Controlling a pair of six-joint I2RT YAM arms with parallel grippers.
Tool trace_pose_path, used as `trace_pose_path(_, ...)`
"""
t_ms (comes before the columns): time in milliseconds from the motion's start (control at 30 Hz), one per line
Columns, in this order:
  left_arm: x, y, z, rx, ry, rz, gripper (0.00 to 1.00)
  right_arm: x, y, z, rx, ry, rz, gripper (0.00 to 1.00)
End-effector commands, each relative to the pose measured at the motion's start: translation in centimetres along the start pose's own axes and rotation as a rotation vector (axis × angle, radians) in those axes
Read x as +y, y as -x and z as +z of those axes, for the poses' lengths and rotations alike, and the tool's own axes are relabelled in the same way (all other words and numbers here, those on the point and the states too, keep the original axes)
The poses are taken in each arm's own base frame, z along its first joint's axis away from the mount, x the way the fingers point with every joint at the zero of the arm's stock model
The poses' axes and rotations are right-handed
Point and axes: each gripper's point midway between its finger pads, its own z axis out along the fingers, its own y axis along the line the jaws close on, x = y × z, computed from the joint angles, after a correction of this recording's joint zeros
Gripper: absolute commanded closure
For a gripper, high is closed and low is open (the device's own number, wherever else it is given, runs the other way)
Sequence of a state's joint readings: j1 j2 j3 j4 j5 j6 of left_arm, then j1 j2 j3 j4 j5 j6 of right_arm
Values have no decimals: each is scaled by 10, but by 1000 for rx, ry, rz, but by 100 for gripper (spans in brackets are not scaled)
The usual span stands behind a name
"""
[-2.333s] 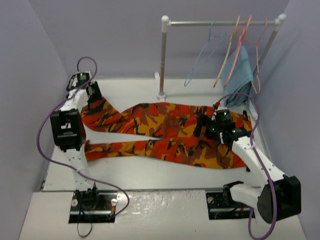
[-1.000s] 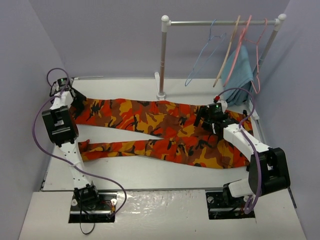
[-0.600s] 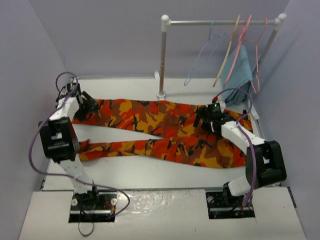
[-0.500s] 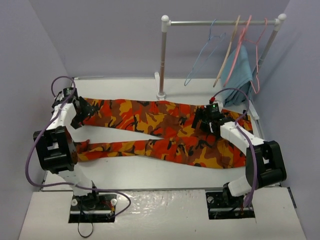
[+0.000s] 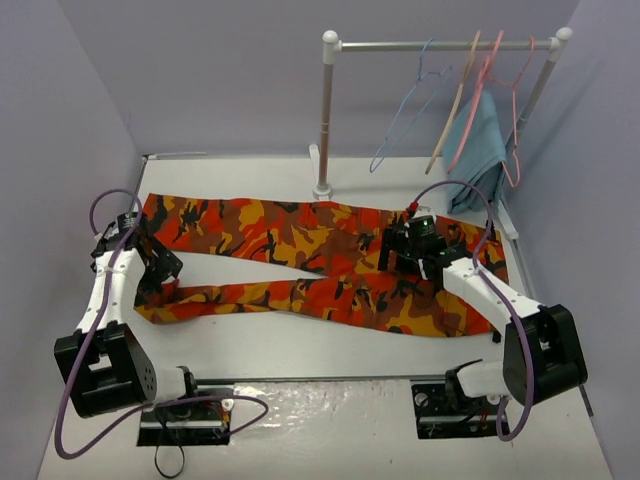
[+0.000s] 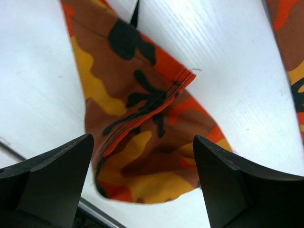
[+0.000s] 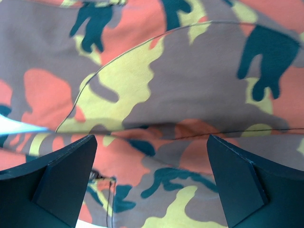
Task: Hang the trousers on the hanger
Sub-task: Move the trousers to the center of the board
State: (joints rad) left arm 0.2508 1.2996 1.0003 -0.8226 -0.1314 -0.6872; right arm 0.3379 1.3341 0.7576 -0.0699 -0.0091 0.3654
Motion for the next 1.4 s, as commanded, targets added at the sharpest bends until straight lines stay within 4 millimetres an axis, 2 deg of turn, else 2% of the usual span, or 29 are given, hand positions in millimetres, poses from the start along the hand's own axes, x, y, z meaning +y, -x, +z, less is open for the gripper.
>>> trace_pose_path(0,18,-6,-8,-8,60,-17,16,9,2,-12,-33,50,-35,1)
trace_pose_path(133,18,-14,3,25,74,-23,17,10,1,-18,-48,66,-34,0)
trace_pose_path(233,17,-17,10,32,74,-26,21,10,1,-20,-56,71,-32,0)
trace_pose_path(400,6,-23,24,54,30,-40,39,10,1,-23,-65,72,-28,0)
trace_pose_path(433,3,-25,26,64,19,-43,45,10,1,-23,-66,72,-27,0)
trace_pose_path(467,-3,-25,29,69,-1,-49,57,10,2,-23,-68,71,-25,0)
trace_pose_path(533,-18,-11,27,41,-53,-57,95,10,4,-26,-77,72,-25,0)
trace_pose_path(567,-26,-4,25,25,-83,-50,100,10,5,-26,-81,71,-24,0)
trace_pose_path(600,-36,7,20,-1,-119,-42,100,10,6,-27,-86,69,-23,0)
trace_pose_path(667,-66,42,-4,-99,-218,-19,100,9,9,-30,-96,64,-22,0)
trace_pose_path(700,-80,59,-19,-150,-269,-7,100,8,10,-31,-102,62,-22,0)
trace_pose_path(767,-104,97,-60,-276,-389,-9,100,9,14,-34,-116,61,-20,0)
trace_pose_path(833,-117,118,-93,-374,-491,-5,100,9,18,-37,-126,60,-19,0)
trace_pose_path(900,-117,129,-129,-482,-568,11,100,10,22,-41,-140,65,-18,0)
trace_pose_path(933,-115,123,-125,-483,-571,24,100,11,22,-42,-143,67,-19,0)
trace_pose_path(967,-112,123,-131,-499,-577,27,100,10,22,-42,-143,66,-18,0)
trace_pose_path(1067,-96,82,-80,-411,-530,17,100,12,18,-41,-129,75,-24,0)
trace_pose_path(1133,-84,59,-56,-365,-500,-10,100,12,17,-39,-122,76,-27,0)
trace_pose_path(1200,-65,36,-39,-318,-434,-60,100,13,15,-39,-112,83,-29,0)
trace_pose_path(1267,-30,5,-9,-264,-289,-137,92,13,13,-40,-107,89,-29,0)
trace_pose_path(1333,-3,-18,5,-211,-174,-187,82,14,10,-40,-101,94,-28,0)
trace_pose_path(1367,7,-23,6,-204,-130,-217,78,14,9,-40,-96,98,-29,0)
